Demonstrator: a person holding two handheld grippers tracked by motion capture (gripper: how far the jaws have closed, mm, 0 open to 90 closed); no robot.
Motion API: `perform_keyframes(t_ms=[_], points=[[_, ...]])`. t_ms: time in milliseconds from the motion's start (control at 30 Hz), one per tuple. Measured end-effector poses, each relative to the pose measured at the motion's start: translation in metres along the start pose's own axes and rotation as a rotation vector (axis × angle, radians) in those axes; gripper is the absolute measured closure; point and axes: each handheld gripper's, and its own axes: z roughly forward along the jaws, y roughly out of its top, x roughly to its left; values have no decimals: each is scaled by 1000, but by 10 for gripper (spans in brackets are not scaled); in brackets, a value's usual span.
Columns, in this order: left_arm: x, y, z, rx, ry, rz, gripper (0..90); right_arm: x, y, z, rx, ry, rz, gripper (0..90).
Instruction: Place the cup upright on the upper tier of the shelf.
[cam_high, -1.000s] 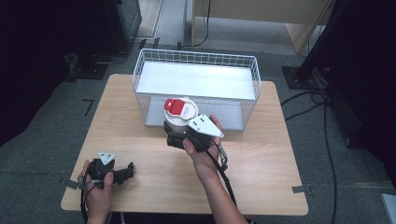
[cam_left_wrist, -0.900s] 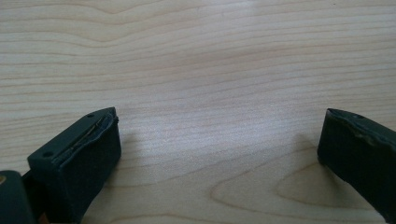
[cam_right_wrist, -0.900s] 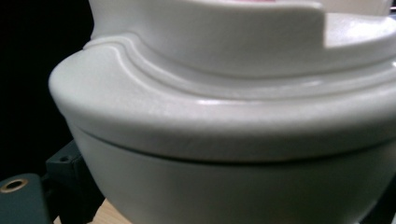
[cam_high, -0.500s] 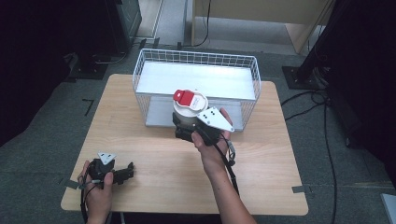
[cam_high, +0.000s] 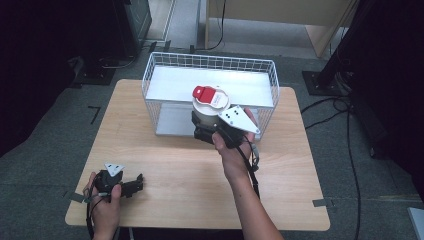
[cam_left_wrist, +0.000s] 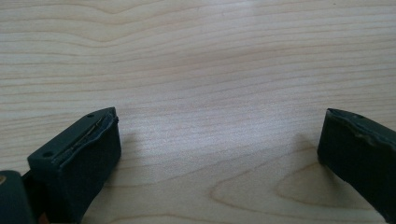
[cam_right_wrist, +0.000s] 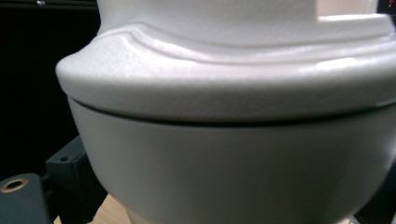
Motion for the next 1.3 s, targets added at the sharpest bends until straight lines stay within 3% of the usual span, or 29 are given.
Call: perform_keyframes(t_ms=[700,1300], points=[[0,0,0,1,0,1,0,-16,37,11,-43,-40,-36,66],[0,0,0,1,0,0,0,-33,49,34,-36,-72,-35,66]])
